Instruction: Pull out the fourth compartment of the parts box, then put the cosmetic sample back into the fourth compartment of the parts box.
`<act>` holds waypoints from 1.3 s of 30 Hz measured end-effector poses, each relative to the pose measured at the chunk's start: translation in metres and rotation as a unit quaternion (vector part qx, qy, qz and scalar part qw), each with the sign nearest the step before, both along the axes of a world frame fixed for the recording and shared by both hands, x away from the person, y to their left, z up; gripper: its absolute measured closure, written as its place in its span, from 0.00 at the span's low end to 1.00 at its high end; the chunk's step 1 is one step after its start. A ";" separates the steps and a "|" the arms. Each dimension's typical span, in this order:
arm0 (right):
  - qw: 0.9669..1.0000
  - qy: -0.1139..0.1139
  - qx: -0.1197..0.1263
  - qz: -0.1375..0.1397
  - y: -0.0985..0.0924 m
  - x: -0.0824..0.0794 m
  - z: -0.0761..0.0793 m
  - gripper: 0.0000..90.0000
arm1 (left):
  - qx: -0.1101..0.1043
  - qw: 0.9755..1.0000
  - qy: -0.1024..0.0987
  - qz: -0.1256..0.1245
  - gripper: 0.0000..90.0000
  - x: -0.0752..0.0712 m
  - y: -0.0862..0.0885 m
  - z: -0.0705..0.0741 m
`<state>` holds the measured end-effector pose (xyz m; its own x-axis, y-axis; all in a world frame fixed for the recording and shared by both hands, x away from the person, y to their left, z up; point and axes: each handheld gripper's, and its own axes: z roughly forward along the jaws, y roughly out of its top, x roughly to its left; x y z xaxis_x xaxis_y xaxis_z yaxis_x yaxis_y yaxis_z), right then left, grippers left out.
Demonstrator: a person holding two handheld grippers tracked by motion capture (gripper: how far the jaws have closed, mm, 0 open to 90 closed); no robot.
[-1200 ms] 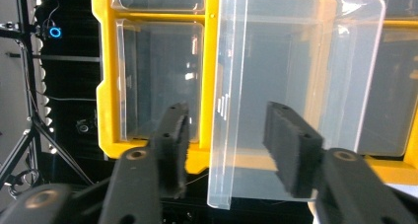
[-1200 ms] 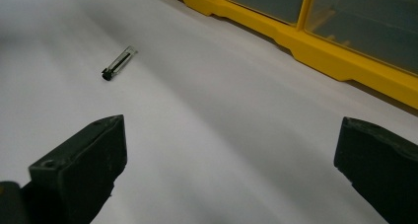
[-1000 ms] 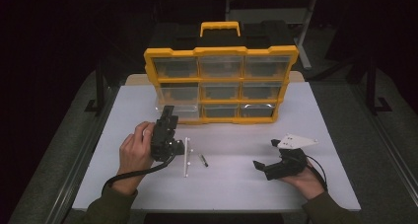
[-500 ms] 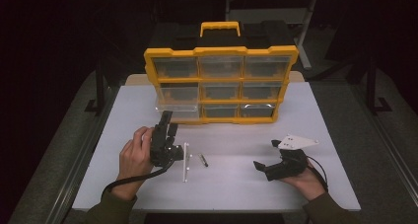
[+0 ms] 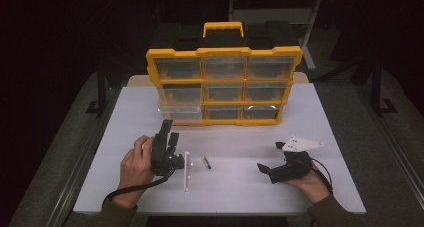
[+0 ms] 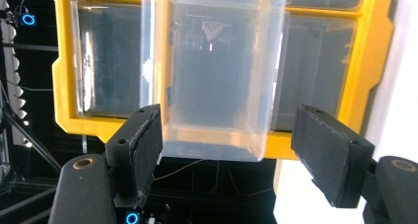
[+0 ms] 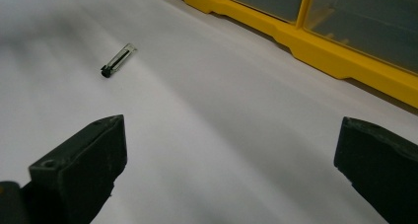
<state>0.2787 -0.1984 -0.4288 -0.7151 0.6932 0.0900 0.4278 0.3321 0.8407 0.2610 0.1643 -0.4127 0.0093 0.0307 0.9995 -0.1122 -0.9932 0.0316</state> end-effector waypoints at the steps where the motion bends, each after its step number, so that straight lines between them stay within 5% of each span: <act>1: 1.000 0.000 0.000 0.000 0.000 0.000 0.000 0.00 | -0.002 1.000 -0.002 -0.001 0.31 0.000 0.001 -0.002; 30: 1.000 -0.001 -0.003 0.002 0.000 -0.001 0.000 0.00 | -0.036 0.999 0.015 0.002 0.00 0.006 0.005 -0.026; 39: 1.000 -0.002 -0.003 0.002 0.000 -0.002 0.000 0.00 | -0.046 0.998 0.030 0.002 0.00 0.008 0.004 -0.030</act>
<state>0.2768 -0.1986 -0.4291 -0.7176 0.6914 0.0832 0.4236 0.3385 0.8402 0.2692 0.1679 -0.4423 0.0689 0.1227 0.9900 -0.1032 -0.9862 0.1294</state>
